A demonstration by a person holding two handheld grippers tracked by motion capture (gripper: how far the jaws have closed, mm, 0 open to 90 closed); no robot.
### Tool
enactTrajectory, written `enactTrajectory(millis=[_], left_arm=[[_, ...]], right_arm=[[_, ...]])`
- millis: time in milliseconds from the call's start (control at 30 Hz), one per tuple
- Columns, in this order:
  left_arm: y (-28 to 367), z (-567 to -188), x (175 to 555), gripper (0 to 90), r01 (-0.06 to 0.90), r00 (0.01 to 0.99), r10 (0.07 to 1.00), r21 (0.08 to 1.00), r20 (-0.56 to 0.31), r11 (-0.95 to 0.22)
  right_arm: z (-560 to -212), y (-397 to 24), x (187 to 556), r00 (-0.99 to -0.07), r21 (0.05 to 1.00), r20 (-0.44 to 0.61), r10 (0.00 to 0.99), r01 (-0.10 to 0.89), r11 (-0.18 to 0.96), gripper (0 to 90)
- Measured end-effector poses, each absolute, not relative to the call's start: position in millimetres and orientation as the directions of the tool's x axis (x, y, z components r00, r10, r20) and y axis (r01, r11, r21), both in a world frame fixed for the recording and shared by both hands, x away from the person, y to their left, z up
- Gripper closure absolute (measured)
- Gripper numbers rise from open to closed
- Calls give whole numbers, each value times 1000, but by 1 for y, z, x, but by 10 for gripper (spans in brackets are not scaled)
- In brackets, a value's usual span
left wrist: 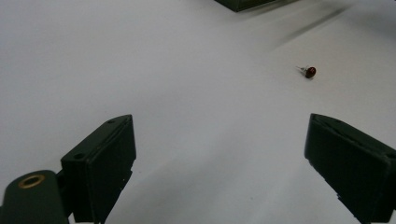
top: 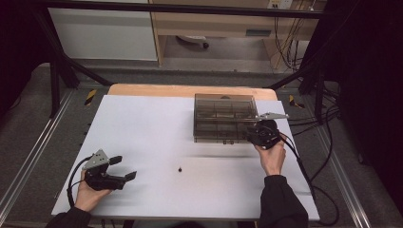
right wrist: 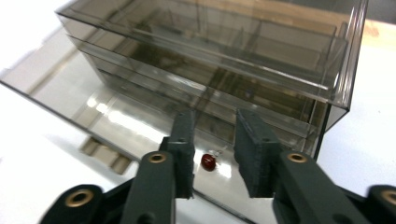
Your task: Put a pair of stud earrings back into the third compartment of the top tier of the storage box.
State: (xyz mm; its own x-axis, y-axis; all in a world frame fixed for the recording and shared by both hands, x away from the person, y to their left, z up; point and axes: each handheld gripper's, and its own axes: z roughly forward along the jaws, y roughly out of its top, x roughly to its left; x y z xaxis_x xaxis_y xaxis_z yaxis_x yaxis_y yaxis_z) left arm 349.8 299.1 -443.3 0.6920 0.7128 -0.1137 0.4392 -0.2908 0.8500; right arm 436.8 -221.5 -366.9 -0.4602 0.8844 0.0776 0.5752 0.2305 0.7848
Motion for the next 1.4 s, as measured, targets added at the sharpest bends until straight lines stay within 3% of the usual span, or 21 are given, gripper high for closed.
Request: enactTrajectory(millis=[533, 733, 1000, 1400], left_arm=[[299, -443, 351, 91, 443, 690, 715, 849, -118, -287], [298, -443, 351, 91, 442, 689, 716, 849, -114, -289], [298, -443, 351, 91, 443, 689, 715, 848, -115, -291], [299, -443, 350, 91, 443, 688, 716, 849, -114, -290]], right_arm=[[-349, -209, 385, -542, 842, 95, 835, 491, 223, 243], [-353, -201, 370, -557, 838, 93, 825, 492, 238, 131], [-360, -190, 356, -582, 821, 116, 805, 512, 253, 28], [-384, -162, 356, -627, 784, 153, 764, 547, 293, 7]])
